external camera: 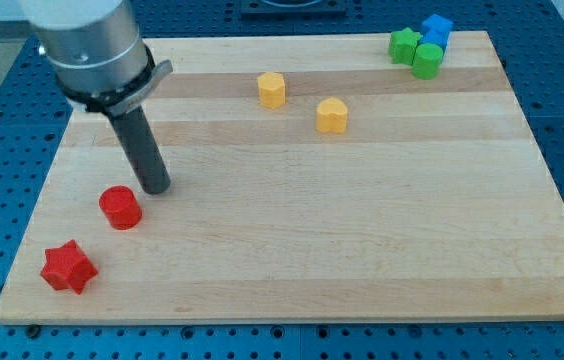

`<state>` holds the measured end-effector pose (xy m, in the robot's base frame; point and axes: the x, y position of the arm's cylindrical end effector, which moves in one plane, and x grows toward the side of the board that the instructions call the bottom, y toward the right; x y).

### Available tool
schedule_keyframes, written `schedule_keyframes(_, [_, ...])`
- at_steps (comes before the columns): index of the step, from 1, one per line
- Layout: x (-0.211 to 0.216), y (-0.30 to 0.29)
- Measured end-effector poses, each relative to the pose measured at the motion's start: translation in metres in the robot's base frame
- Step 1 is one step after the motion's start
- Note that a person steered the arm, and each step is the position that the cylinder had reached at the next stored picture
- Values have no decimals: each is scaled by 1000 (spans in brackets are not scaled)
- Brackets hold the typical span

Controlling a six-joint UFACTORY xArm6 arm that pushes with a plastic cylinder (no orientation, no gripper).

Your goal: Place the red circle into the red star

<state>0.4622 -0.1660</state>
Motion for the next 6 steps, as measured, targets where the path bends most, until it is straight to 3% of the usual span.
schedule_keyframes(1, [10, -23])
schedule_keyframes(6, [64, -26])
